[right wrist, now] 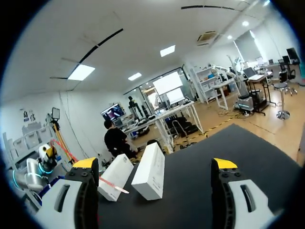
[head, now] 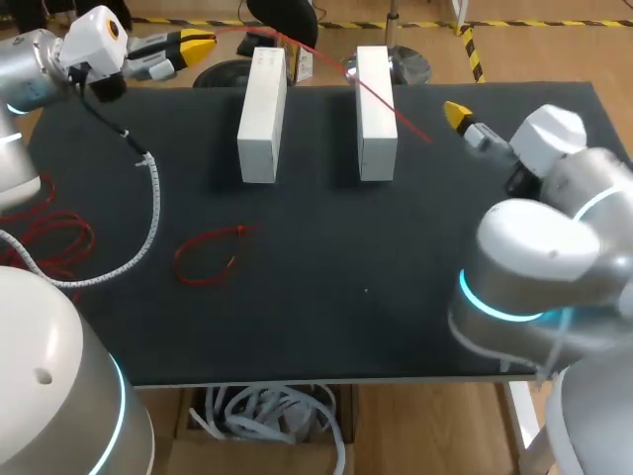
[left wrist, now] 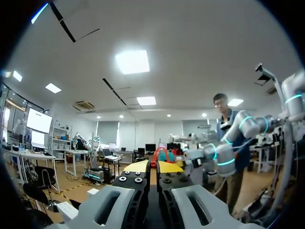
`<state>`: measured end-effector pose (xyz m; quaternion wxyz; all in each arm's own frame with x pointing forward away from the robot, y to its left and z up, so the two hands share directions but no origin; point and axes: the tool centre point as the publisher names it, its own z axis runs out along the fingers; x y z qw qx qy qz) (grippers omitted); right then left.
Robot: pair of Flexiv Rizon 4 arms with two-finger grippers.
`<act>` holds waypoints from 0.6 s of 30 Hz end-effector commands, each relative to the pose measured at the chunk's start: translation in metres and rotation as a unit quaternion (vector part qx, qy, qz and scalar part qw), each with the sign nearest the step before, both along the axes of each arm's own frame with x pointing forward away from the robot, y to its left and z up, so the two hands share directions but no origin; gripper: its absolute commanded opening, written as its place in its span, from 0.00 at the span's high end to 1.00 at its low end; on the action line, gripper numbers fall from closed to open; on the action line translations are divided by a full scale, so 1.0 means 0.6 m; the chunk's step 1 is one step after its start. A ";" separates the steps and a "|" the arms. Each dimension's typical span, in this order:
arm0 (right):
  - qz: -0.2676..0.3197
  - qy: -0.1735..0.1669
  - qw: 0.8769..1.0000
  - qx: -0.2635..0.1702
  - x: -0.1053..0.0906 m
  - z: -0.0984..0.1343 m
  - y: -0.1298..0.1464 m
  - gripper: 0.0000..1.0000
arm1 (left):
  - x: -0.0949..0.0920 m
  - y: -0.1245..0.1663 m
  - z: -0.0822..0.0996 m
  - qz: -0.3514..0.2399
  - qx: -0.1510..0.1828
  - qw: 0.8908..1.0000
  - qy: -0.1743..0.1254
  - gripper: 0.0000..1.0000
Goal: Grab the tape and strap the tape.
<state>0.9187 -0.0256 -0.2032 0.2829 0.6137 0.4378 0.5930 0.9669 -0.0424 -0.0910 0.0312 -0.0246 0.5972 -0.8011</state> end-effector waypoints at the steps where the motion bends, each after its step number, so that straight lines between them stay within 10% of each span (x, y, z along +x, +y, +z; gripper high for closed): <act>1: -0.194 -0.036 0.971 0.136 -0.023 -0.005 0.037 0.00 | 0.001 0.001 -0.001 -0.002 0.000 1.000 0.000 1.00; 18: -0.227 0.039 0.853 0.467 -0.043 -0.017 0.153 0.00 | 0.001 0.001 -0.001 -0.002 0.000 1.000 0.000 1.00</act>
